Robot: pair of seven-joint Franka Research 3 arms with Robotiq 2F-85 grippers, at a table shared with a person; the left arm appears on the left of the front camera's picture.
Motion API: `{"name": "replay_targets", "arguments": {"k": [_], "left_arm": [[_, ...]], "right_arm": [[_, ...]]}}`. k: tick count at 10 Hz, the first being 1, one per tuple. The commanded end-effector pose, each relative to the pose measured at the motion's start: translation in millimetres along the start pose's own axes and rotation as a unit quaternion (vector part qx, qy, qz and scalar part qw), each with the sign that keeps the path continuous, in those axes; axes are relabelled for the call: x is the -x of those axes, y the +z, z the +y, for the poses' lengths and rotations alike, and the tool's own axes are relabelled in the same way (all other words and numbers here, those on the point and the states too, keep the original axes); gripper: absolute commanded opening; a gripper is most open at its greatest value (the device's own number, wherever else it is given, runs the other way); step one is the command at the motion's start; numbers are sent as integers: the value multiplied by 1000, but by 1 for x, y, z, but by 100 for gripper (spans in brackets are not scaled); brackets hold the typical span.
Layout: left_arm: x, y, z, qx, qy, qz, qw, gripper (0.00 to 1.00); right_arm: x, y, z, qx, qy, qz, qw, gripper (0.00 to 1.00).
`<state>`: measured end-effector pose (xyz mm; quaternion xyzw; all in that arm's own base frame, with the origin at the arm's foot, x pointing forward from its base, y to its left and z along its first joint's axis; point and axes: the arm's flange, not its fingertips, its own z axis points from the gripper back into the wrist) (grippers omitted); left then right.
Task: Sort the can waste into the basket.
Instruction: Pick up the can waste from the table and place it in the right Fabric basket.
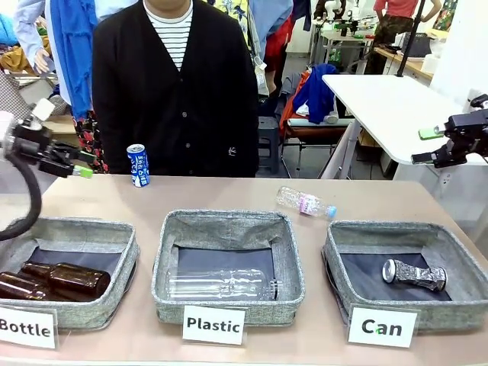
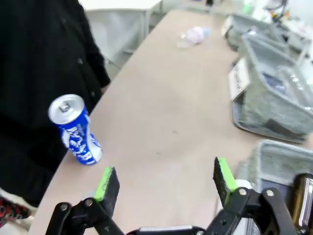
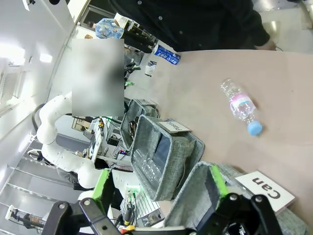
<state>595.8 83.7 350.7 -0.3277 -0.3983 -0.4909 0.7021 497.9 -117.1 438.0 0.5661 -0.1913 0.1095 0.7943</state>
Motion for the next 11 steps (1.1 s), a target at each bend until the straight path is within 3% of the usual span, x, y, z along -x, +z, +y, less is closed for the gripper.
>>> {"name": "replay_targets", "arguments": {"k": [1, 2, 6, 11], "left_arm": [[-8, -23, 31, -33, 39, -13, 999, 100], [-6, -42, 47, -80, 47, 3, 996, 100], [4, -84, 84, -151, 76, 25, 985, 100], [12, -107, 98, -150, 42, 8, 988, 100]], "right_arm": [[-1, 1, 3, -3, 6, 2, 1000, 100], [-1, 1, 3, -3, 6, 2, 1000, 100], [-1, 1, 3, -3, 6, 2, 1000, 100], [-1, 1, 3, -3, 6, 2, 1000, 100]]}}
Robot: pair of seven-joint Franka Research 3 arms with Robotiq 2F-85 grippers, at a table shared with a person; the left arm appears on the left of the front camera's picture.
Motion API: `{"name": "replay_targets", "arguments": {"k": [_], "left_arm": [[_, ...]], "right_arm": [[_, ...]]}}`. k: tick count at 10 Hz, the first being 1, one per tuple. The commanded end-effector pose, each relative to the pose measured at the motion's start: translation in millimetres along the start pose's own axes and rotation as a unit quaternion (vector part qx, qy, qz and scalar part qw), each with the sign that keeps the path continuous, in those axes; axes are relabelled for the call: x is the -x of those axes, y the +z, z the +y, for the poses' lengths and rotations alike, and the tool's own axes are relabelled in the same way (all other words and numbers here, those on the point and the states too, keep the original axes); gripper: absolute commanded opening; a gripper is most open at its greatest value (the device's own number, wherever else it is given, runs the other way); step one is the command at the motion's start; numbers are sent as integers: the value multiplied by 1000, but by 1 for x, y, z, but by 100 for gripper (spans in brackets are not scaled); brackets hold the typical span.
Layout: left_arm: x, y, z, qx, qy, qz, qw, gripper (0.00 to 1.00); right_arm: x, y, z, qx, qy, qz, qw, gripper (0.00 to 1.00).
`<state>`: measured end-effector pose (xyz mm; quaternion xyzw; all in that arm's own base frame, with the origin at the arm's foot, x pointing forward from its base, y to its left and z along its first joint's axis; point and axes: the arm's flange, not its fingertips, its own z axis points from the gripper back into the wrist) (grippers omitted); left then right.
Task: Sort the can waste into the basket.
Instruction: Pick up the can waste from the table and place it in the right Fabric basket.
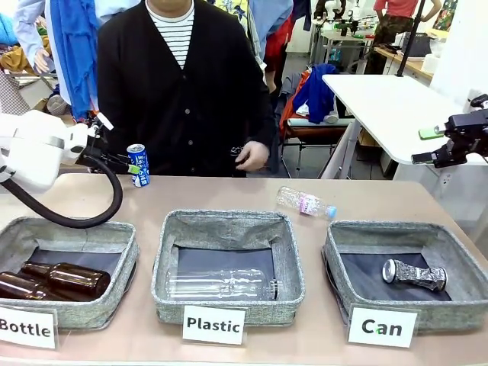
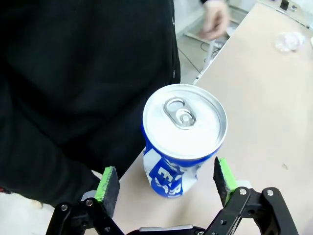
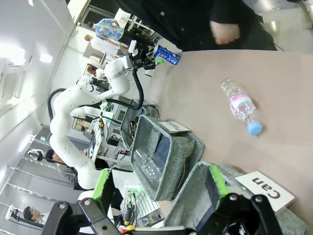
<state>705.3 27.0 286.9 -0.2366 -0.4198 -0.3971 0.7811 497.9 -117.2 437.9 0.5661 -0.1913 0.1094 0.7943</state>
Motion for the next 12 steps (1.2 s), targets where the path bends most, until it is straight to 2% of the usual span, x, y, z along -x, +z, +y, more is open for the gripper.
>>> {"name": "replay_targets", "arguments": {"k": [1, 4, 7, 8, 9, 10, 11, 12], "left_arm": [[2, -10, 6, -3, -24, -31, 999, 100], [-2, -22, -3, 32, -43, -47, 997, 100], [-6, -23, -7, 38, -57, -49, 996, 10], [-5, -20, -7, 37, -58, -52, 996, 0], [-6, -17, -8, 37, -63, -60, 996, 0], [-7, -11, -10, 35, -66, -68, 995, 13], [-11, -2, -14, 37, -73, -78, 994, 3], [-17, 16, -26, 48, -87, -89, 991, 0]], "right_arm": [[-1, 1, 3, -3, 6, 2, 1000, 100], [-1, 1, 3, -3, 6, 2, 1000, 100], [-1, 1, 3, -3, 6, 2, 1000, 100], [-1, 1, 3, -3, 6, 2, 1000, 100], [-1, 1, 3, -3, 6, 2, 1000, 100], [-1, 1, 3, -3, 6, 2, 1000, 100], [-1, 1, 3, -3, 6, 2, 1000, 100], [-1, 1, 3, -3, 6, 2, 1000, 100]]}}
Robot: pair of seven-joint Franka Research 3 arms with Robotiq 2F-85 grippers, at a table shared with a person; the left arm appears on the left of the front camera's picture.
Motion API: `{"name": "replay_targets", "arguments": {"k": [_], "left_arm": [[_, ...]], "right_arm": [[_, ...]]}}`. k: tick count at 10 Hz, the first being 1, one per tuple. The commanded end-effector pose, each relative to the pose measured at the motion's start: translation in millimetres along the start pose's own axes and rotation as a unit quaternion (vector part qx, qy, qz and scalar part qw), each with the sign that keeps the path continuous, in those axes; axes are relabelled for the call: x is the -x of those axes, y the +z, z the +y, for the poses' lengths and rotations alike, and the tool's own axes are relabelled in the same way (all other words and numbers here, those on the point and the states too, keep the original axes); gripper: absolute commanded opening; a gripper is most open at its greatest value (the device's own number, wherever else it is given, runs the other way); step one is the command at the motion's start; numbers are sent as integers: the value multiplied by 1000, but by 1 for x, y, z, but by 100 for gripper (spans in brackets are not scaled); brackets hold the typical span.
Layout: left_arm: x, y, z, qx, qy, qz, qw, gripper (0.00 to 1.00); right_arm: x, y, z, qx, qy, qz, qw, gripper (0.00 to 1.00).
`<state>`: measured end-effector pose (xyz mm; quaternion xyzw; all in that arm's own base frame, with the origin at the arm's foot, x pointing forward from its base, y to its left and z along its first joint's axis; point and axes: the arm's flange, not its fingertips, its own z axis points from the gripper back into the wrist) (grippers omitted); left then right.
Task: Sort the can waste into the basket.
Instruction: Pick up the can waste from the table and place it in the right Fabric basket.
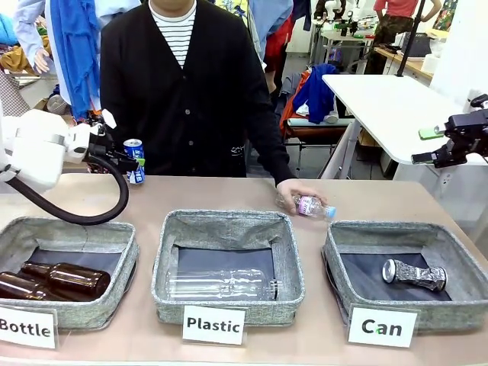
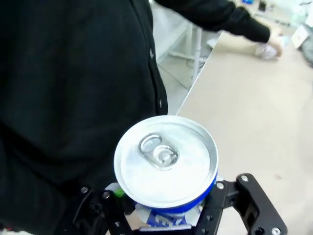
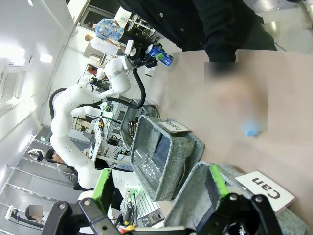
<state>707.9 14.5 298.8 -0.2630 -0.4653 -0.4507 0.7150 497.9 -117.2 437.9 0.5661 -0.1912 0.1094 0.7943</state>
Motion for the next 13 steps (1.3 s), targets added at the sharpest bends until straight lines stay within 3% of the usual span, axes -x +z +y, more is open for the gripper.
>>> {"name": "replay_targets", "arguments": {"k": [1, 4, 6, 8, 10, 11, 12, 13], "left_arm": [[-19, 41, -41, 34, -24, -21, 999, 0], [-66, 167, -117, 156, -54, 34, 986, 0], [-79, 243, -173, 246, -86, 46, 964, 0], [-73, 278, -222, 345, -107, 67, 930, 0], [-61, 280, -257, 363, -139, 61, 919, 0], [-58, 277, -256, 323, -135, 47, 936, 0], [-73, 292, -251, 364, -109, 66, 923, 0], [-73, 292, -251, 364, -109, 66, 923, 0]], "right_arm": [[-1, 1, 3, -3, 6, 2, 1000, 100], [-1, 1, 3, -3, 6, 2, 1000, 100], [-1, 1, 3, -3, 6, 2, 1000, 100], [-1, 1, 3, -3, 6, 2, 1000, 100], [-1, 1, 3, -3, 6, 2, 1000, 100], [-1, 1, 3, -3, 6, 2, 1000, 100], [-1, 1, 3, -3, 6, 2, 1000, 100], [-1, 1, 3, -3, 6, 2, 1000, 100]]}}
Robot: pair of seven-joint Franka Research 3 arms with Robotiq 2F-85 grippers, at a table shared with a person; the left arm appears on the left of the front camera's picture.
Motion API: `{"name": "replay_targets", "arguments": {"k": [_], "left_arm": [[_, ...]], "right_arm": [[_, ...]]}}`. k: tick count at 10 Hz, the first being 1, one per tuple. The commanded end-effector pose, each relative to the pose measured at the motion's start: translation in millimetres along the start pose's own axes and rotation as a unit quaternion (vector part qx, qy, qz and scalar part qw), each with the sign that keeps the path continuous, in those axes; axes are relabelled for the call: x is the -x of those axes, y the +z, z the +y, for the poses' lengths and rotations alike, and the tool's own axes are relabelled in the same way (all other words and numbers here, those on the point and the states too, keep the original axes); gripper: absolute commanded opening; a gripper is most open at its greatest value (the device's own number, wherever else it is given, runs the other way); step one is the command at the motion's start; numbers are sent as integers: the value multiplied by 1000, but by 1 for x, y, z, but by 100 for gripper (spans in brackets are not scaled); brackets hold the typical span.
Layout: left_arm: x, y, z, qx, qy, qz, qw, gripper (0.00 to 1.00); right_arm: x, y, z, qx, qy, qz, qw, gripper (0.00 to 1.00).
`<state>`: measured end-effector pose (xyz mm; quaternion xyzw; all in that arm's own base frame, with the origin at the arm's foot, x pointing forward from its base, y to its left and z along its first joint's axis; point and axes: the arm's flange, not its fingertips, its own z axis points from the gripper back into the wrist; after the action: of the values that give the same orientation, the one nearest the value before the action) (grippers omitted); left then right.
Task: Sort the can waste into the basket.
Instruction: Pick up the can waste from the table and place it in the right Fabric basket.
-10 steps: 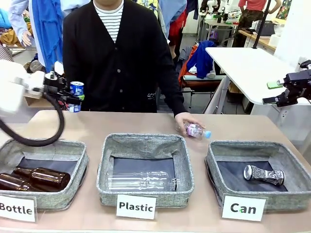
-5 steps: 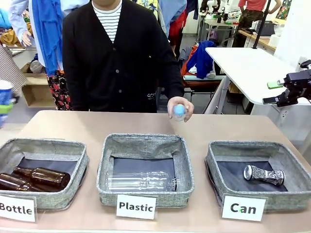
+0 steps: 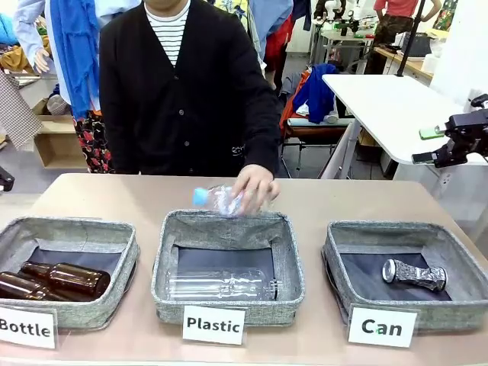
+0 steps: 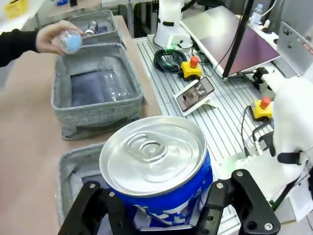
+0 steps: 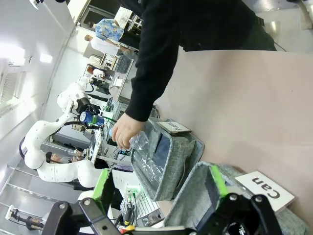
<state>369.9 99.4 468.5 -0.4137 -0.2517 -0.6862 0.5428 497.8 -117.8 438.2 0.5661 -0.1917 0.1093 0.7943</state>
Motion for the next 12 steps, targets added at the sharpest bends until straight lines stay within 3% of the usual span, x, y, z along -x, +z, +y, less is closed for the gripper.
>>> {"name": "replay_targets", "arguments": {"k": [1, 2, 3, 4, 5, 7, 9, 12], "left_arm": [[-6, 9, -1, 5, 9, -4, 1000, 0], [0, 0, 0, 0, 0, 0, 1000, 3], [0, -25, 14, 34, -50, -58, 997, 3], [-17, -61, 26, 42, -52, -56, 996, 3], [-46, -100, 41, 37, -51, -35, 997, 3], [-88, -144, 69, 36, -57, 10, 998, 3], [-91, -140, 85, 35, -44, 14, 998, 3], [-72, -124, 66, 6, -27, 0, 1000, 3]], "right_arm": [[-1, 1, 3, -3, 6, 2, 1000, 100], [-1, 1, 3, -3, 6, 2, 1000, 100], [-1, 1, 3, -3, 6, 2, 1000, 100], [0, 0, 0, 0, 0, 0, 1000, 100], [7, 18, 22, 60, 4, 12, 998, 100], [27, 55, 50, 86, -29, 26, 996, 100], [47, 70, 66, 80, -10, 6, 997, 100], [60, 55, 87, 61, 14, 8, 998, 100]]}}
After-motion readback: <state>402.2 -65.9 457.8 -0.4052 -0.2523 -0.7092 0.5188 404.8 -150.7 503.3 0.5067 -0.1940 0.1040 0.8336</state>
